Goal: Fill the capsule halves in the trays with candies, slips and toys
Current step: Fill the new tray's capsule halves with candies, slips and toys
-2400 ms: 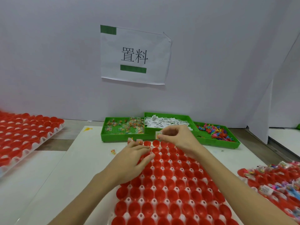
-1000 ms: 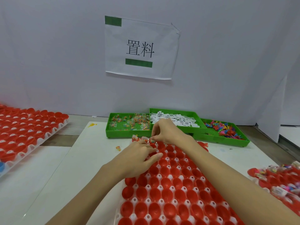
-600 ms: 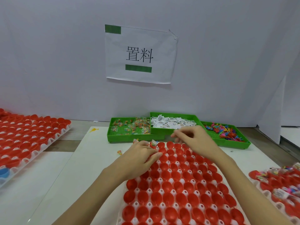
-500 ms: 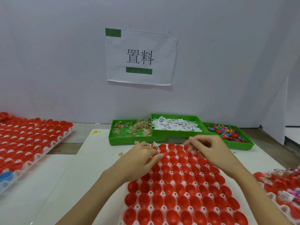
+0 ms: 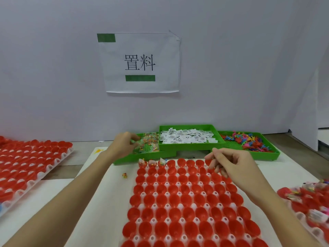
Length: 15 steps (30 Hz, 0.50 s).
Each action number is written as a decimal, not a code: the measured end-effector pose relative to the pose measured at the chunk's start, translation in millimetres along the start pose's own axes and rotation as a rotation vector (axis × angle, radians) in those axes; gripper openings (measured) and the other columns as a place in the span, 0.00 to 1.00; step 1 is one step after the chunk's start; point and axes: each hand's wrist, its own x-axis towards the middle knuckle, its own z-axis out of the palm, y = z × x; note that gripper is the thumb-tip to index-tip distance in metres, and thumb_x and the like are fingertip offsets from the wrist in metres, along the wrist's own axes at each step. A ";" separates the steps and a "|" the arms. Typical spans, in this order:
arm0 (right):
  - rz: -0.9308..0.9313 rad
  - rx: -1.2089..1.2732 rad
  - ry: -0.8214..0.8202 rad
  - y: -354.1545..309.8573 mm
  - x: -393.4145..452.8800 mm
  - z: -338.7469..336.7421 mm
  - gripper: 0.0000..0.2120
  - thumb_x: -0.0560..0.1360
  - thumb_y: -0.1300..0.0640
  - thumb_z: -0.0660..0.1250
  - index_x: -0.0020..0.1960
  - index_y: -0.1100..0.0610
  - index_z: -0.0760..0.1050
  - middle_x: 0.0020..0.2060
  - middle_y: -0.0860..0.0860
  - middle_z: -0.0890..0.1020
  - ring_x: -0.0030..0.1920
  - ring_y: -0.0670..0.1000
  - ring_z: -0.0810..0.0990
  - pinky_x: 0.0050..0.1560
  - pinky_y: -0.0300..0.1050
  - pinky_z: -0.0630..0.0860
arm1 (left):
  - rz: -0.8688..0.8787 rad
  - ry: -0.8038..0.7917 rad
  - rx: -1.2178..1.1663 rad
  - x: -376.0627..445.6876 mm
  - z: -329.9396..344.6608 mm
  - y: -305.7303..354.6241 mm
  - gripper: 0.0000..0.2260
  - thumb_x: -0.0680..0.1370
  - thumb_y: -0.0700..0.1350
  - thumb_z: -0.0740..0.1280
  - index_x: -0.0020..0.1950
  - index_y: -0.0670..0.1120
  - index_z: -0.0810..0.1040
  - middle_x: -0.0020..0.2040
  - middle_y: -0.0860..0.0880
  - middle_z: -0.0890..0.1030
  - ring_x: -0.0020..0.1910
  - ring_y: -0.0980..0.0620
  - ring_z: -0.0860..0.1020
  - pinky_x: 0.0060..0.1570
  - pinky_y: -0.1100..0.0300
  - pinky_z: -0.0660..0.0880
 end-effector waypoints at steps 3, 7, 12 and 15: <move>0.000 -0.017 0.016 2.6 1.9 -2.4 0.15 0.82 0.54 0.65 0.42 0.53 0.87 0.33 0.54 0.85 0.31 0.47 0.80 0.32 0.31 0.73 | 0.118 -0.113 0.111 13.9 5.8 -0.5 0.10 0.79 0.46 0.73 0.60 0.47 0.86 0.59 0.50 0.86 0.48 0.53 0.81 0.53 0.60 0.76; -0.004 -0.024 0.049 4.1 3.8 -5.8 0.15 0.83 0.55 0.65 0.42 0.56 0.86 0.32 0.53 0.85 0.30 0.46 0.80 0.32 0.30 0.72 | 0.139 -0.070 0.152 22.8 17.1 -0.7 0.11 0.78 0.40 0.73 0.61 0.46 0.85 0.55 0.50 0.86 0.46 0.56 0.77 0.49 0.64 0.73; -0.005 -0.043 0.054 3.8 3.2 -7.1 0.15 0.83 0.55 0.65 0.42 0.54 0.86 0.32 0.53 0.85 0.31 0.47 0.81 0.32 0.31 0.73 | 0.076 0.059 0.092 20.4 20.4 -2.6 0.06 0.76 0.35 0.75 0.51 0.42 0.87 0.49 0.46 0.87 0.43 0.52 0.79 0.45 0.64 0.72; -0.002 -0.047 0.059 3.2 1.8 -6.9 0.15 0.83 0.54 0.65 0.43 0.54 0.86 0.33 0.53 0.85 0.31 0.47 0.81 0.33 0.31 0.73 | 0.022 0.172 -0.014 8.9 12.3 -4.6 0.08 0.72 0.41 0.80 0.48 0.41 0.87 0.45 0.45 0.87 0.40 0.51 0.79 0.43 0.62 0.71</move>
